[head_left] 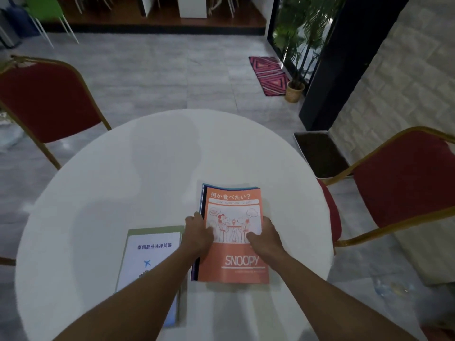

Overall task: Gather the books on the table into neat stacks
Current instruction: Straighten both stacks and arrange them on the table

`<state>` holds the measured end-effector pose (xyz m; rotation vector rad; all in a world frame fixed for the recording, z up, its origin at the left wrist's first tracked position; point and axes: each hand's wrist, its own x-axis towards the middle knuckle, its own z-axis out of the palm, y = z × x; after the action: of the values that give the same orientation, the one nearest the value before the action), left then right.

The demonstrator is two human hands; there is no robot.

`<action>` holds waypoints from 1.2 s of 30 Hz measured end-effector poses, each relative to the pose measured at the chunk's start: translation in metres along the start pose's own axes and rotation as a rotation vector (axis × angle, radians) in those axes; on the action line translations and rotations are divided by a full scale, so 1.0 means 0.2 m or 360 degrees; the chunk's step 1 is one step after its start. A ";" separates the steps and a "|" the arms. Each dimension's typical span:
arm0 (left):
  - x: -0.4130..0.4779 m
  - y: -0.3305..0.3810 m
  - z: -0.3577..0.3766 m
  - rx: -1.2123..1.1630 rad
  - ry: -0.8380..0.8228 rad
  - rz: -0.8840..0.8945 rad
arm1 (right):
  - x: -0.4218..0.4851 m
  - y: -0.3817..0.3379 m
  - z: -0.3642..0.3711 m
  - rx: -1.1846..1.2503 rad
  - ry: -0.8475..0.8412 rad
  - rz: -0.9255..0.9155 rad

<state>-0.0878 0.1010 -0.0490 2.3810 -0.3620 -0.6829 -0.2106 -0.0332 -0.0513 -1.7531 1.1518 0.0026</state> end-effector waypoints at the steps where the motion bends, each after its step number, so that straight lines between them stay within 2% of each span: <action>1: 0.05 0.01 -0.03 -0.0008 0.0036 0.0042 | 0.03 -0.06 0.01 -0.0001 0.0010 -0.0037; 7: 0.46 0.03 -0.22 -0.0007 0.0154 0.0171 | 0.30 -0.41 0.13 -0.0015 0.0091 -0.0209; 16: 1.05 -0.04 -0.42 0.0050 0.0180 0.0095 | 0.76 -0.76 0.41 -0.0074 0.0096 -0.0221; 24: 1.27 -0.22 -0.32 0.0075 0.0082 0.0033 | 0.99 -0.72 0.60 -0.0221 0.0054 -0.0042; 27: 1.27 -0.27 -0.29 0.0255 0.0176 0.0076 | 1.04 -0.67 0.62 -0.0476 0.0128 0.0065; 30: 1.26 -0.32 -0.29 0.0623 0.0357 0.0165 | 1.07 -0.64 0.65 -0.0691 0.0123 0.0028; 36: 1.26 -0.36 -0.30 0.0620 0.0297 0.0292 | 1.08 -0.57 0.71 -0.0834 0.0157 -0.0021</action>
<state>0.1615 0.0831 -0.1511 2.7048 -0.6735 -0.3225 0.0534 -0.0726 -0.1438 -2.2396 1.2893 0.2309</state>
